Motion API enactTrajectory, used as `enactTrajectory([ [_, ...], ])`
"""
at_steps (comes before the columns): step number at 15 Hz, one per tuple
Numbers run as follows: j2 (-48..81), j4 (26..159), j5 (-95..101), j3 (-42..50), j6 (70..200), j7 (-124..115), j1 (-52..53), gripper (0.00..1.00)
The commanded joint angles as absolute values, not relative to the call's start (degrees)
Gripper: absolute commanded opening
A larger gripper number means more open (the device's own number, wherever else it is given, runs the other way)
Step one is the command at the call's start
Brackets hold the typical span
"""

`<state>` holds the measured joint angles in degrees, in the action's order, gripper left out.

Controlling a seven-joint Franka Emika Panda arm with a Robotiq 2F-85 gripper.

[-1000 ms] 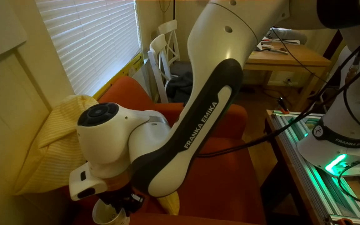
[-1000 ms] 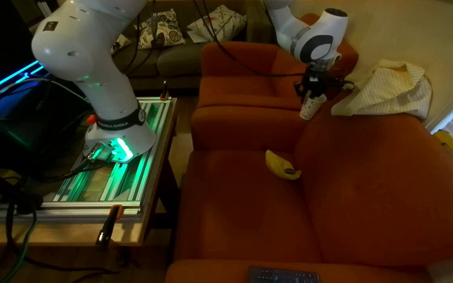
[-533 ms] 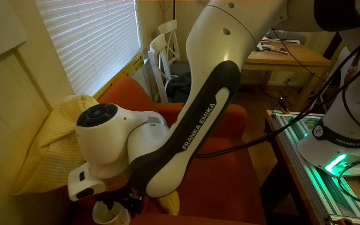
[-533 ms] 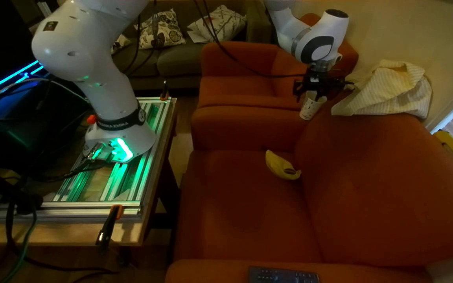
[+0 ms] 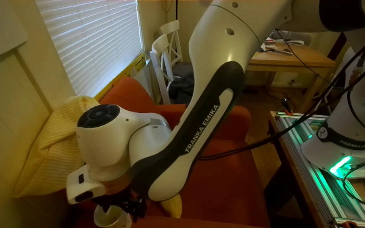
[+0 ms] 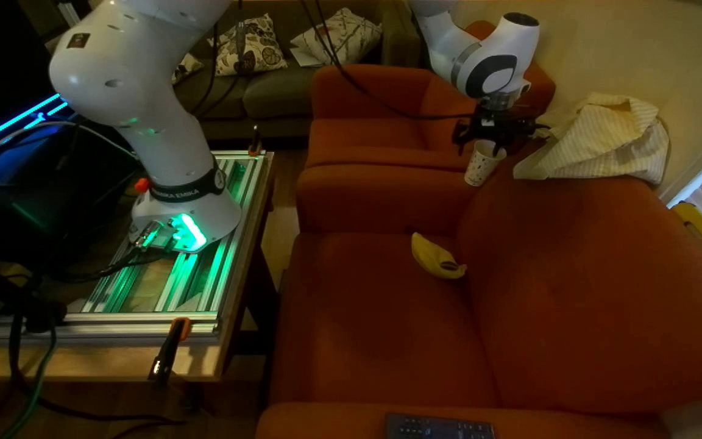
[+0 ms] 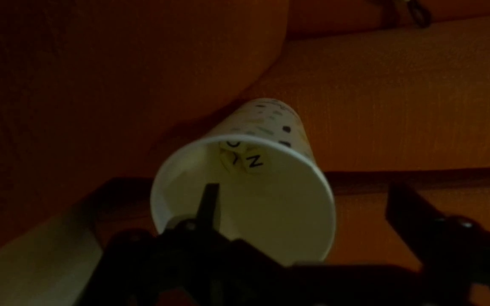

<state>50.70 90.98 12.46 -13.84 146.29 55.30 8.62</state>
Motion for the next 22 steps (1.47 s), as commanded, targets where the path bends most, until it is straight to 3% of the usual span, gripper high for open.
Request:
enactTrajectory([
  [1,49.6,92.5,13.1,-14.4,147.8,56.0,8.4,1.00],
  [22,41.4,99.0,8.8,-14.9,143.1,37.8,9.1,1.00],
])
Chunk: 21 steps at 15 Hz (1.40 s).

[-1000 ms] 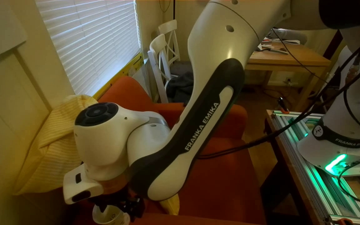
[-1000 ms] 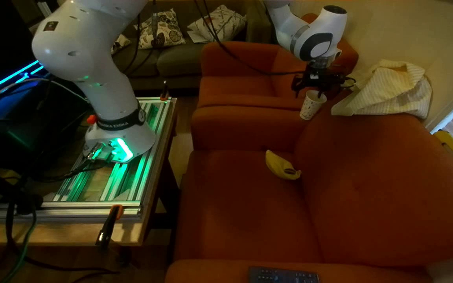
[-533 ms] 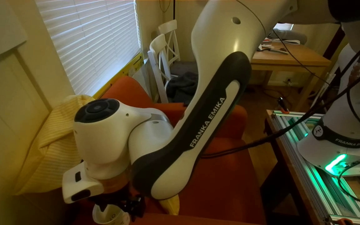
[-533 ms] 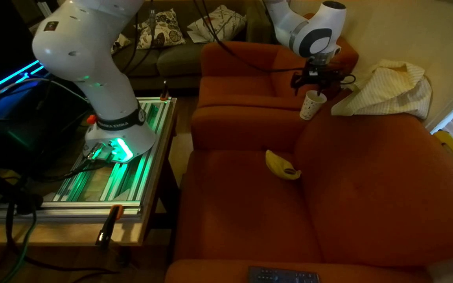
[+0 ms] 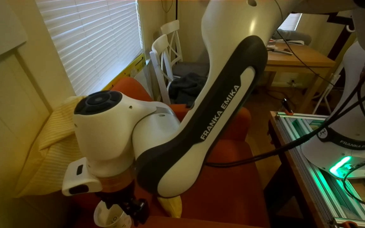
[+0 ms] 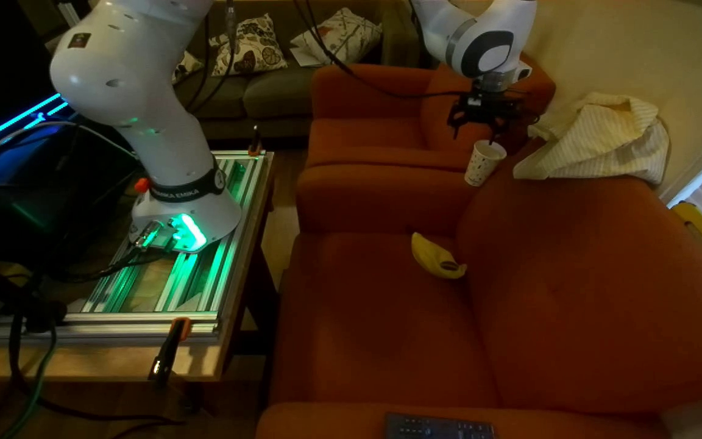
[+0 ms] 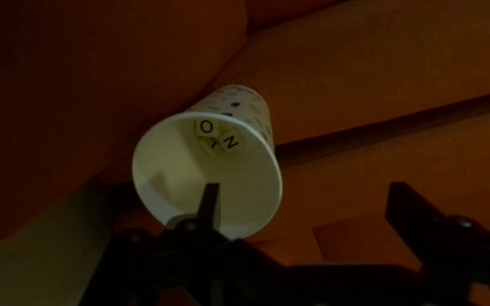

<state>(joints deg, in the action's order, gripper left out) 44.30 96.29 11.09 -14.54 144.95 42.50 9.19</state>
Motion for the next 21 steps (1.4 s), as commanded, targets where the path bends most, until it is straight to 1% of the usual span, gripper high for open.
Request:
enactTrajectory([
  [1,41.0,99.1,8.2,-15.3,142.4,36.3,8.8,1.00],
  [7,38.3,100.6,4.7,-16.2,138.6,27.5,7.8,1.00],
  [15,35.5,103.1,-1.3,-13.9,138.4,14.7,6.2,1.00],
  [21,33.1,107.2,-2.9,-13.2,139.5,11.9,5.5,1.00],
])
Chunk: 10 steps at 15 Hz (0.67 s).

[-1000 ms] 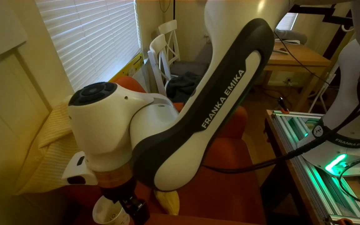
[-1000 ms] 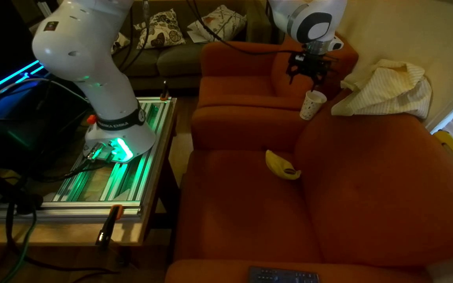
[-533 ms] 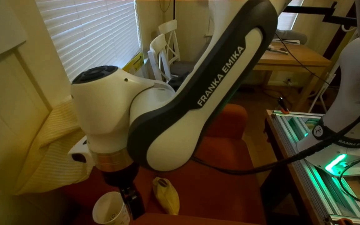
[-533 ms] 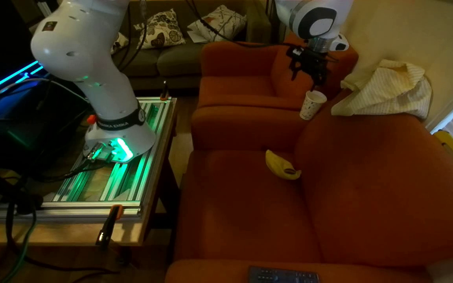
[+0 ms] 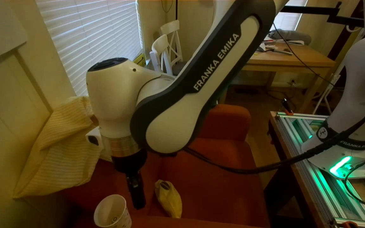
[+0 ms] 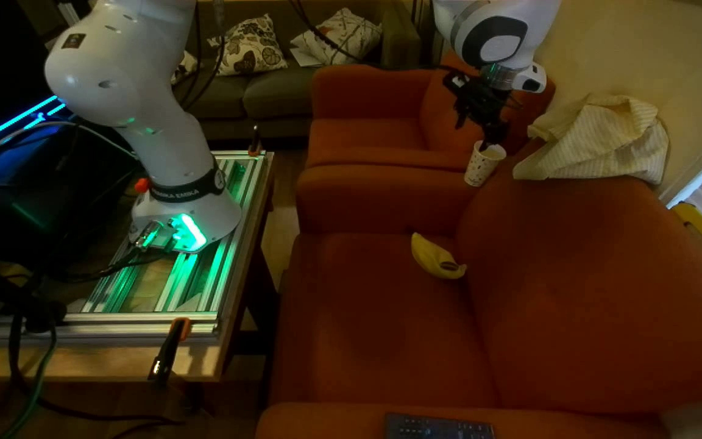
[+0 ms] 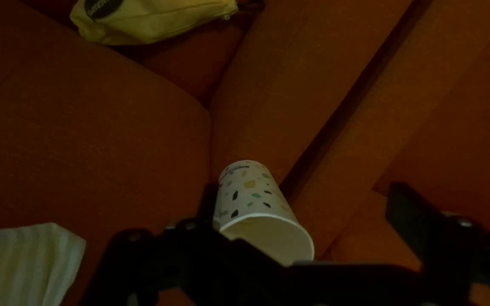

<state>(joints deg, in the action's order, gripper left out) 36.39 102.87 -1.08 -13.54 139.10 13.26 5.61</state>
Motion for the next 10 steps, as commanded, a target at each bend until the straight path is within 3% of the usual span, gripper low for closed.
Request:
enactTrajectory([
  [1,32.2,108.4,-2.7,-13.6,138.8,13.0,5.2,1.00],
  [10,21.3,122.2,-0.3,-10.3,143.6,8.8,6.4,1.00],
])
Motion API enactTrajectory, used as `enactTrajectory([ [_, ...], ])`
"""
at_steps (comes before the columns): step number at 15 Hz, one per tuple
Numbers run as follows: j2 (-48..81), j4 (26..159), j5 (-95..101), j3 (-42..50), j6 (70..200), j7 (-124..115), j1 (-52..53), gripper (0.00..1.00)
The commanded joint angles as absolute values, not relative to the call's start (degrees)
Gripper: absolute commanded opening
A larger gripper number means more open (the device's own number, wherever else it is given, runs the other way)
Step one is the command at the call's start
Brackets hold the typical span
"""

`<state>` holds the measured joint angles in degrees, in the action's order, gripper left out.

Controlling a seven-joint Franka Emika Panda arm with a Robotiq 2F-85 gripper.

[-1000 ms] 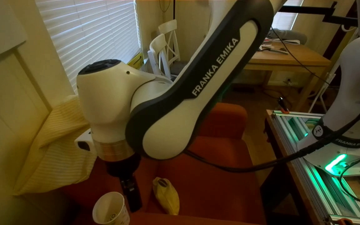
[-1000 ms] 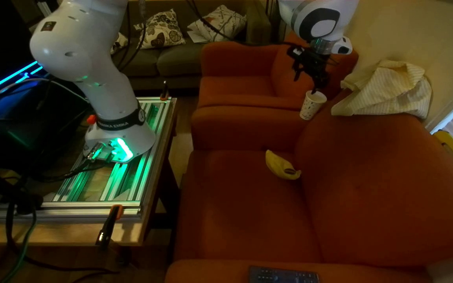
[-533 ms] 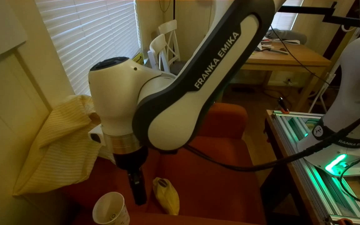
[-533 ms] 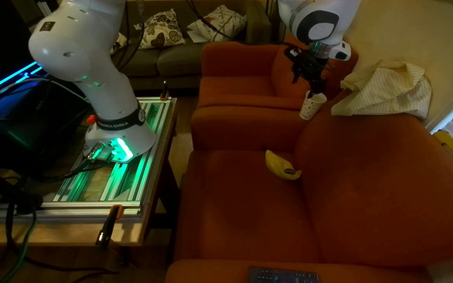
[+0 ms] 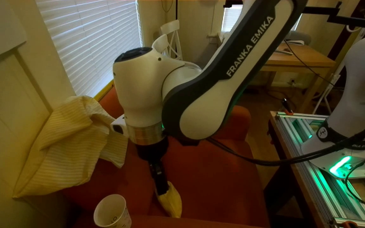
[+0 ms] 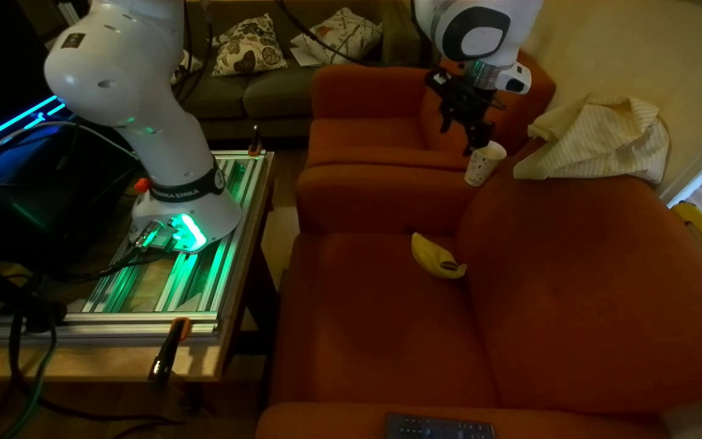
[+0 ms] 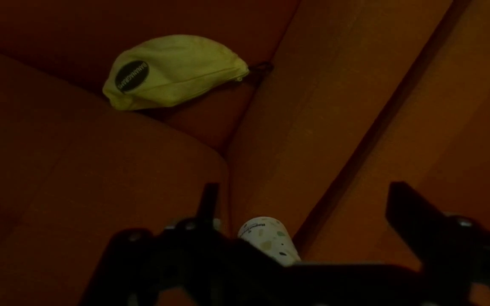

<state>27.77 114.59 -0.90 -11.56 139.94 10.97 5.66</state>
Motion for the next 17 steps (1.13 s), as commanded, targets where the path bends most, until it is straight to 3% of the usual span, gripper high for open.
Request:
enactTrajectory([
  [1,19.8,123.8,-0.3,-10.0,144.9,8.3,6.4,1.00],
  [6,13.9,131.2,0.7,-7.9,153.7,4.2,6.9,1.00],
  [7,17.7,126.4,-0.8,-9.1,149.8,7.1,6.2,1.00],
  [17,15.3,129.5,-0.7,-8.5,152.5,6.1,6.2,1.00],
])
